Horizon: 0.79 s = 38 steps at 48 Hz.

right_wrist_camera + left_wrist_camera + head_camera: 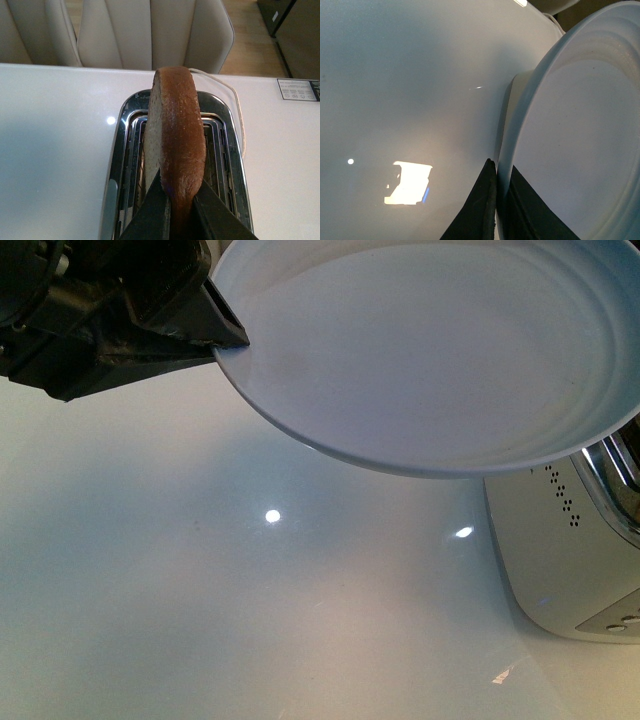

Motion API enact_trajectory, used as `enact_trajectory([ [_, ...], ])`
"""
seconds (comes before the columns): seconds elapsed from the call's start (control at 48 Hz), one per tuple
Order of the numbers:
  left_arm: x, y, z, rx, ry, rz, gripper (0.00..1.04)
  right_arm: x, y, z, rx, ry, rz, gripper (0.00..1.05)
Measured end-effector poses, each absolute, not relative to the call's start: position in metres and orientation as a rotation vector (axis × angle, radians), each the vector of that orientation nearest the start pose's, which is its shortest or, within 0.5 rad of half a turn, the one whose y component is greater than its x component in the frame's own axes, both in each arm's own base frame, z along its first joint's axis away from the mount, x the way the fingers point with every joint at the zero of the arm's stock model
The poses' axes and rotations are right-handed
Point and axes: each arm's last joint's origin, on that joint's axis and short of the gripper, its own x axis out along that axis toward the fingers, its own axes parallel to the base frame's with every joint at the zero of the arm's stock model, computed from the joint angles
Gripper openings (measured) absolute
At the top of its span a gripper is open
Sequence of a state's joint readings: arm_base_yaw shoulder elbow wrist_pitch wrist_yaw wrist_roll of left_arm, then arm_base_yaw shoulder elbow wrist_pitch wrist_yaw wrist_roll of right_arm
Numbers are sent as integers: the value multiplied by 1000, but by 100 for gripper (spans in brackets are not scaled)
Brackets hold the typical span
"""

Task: Left arm holds plate, right arm toasts bread

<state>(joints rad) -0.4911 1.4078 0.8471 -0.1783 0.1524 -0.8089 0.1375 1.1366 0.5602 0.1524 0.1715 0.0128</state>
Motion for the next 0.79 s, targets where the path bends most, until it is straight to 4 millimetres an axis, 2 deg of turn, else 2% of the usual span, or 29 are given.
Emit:
enact_trajectory([
  [0.312, 252, -140, 219, -618, 939, -277, 3, 245, 29, 195, -64, 471, -43, 3],
  [0.792, 252, -140, 220, -618, 938, -277, 3, 246, 34, 159, -61, 543, -64, 3],
])
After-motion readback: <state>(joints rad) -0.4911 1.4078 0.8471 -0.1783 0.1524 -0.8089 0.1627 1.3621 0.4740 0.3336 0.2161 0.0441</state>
